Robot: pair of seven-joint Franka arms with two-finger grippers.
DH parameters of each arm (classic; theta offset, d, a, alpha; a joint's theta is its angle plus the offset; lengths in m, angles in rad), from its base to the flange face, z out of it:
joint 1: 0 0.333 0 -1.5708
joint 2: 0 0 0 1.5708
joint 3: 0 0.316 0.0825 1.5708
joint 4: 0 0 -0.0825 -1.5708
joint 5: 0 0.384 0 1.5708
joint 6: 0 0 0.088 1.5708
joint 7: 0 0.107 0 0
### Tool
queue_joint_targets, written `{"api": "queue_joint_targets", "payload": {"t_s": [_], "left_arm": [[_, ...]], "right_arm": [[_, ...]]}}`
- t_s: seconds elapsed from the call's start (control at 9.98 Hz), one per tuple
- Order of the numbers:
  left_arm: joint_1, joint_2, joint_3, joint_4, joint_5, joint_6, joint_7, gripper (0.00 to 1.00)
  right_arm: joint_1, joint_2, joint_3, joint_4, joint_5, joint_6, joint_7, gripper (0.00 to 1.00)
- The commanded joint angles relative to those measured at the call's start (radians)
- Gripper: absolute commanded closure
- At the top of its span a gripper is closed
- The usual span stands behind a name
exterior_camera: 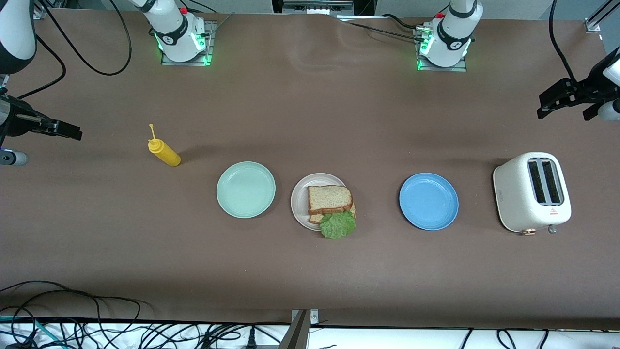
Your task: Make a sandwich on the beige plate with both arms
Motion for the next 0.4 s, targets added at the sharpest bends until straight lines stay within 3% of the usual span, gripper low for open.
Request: {"api": "queue_joint_targets", "payload": {"t_s": [0.0,0.3], "left_arm": [[0.006,0.012,-0.008,0.033,0.003,-0.026,-0.004,0.0],[0.006,0.012,-0.008,0.033,0.003,-0.029,-0.004,0.0]], "right_arm": [[-0.02,-0.016,0.005,-0.007,0.046,0.014,0.007,0.0],[-0.023,-0.016,0.008,-0.007,0.048,0.011,0.007,0.0]]}}
